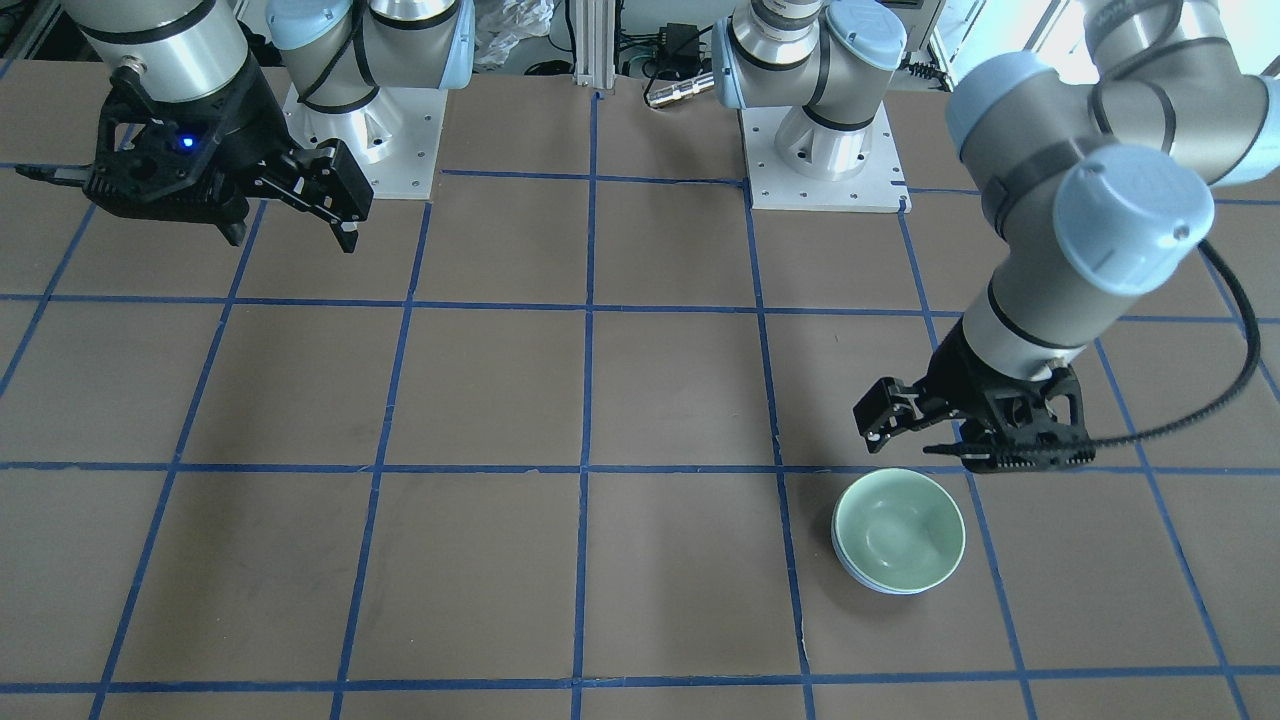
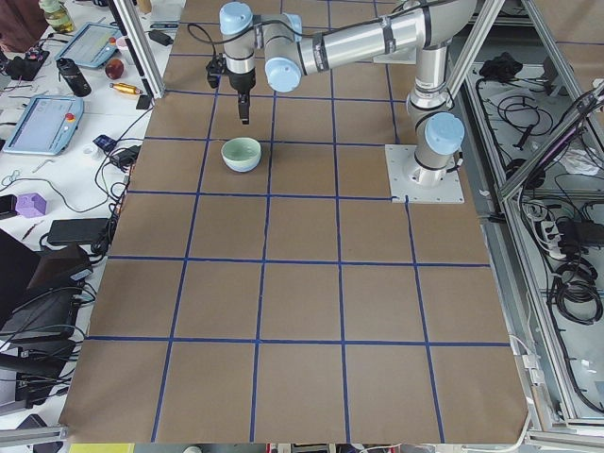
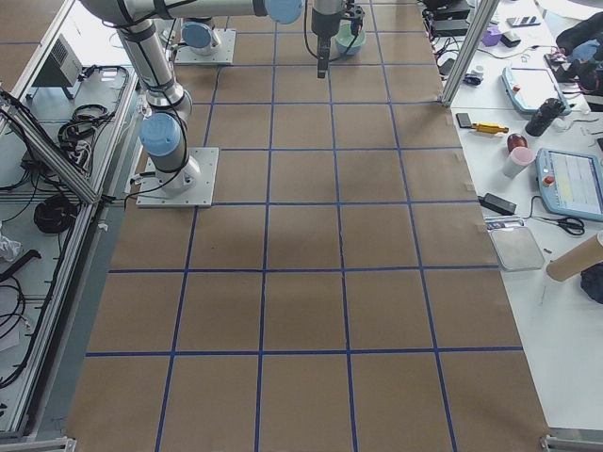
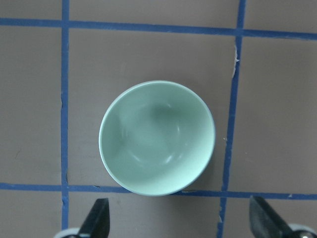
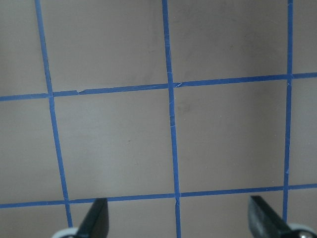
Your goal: Stack green bowl on blue bowl
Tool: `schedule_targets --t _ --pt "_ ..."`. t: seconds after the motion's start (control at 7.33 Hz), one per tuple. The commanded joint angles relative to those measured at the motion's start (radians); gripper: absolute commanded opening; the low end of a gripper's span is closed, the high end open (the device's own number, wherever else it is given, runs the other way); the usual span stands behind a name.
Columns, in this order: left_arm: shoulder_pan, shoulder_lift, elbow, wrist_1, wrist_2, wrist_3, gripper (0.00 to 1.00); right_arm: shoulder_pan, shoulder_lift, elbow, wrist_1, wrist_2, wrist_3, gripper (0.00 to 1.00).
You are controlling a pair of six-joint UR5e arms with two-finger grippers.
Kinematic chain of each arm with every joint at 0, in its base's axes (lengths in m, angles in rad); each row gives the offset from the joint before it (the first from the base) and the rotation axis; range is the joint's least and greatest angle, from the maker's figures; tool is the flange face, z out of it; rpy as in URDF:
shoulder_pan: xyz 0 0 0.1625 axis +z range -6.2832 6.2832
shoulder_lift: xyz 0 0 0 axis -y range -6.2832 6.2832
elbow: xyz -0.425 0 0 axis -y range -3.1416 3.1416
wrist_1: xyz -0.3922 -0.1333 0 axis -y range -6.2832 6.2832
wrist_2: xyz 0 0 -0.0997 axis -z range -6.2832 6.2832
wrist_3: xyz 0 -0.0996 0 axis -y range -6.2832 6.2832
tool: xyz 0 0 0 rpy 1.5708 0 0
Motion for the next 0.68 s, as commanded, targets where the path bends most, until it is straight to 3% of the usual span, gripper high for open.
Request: schedule_targets --t 0.0,0.55 --pt "-0.056 0.138 0.000 -0.129 0.000 -0.058 1.00 0.000 0.000 0.000 0.000 0.000 0.000 1.00" --pt "-0.090 0.215 -0.004 -0.181 0.002 -0.081 1.00 0.000 0.000 0.000 0.000 0.000 0.000 1.00"
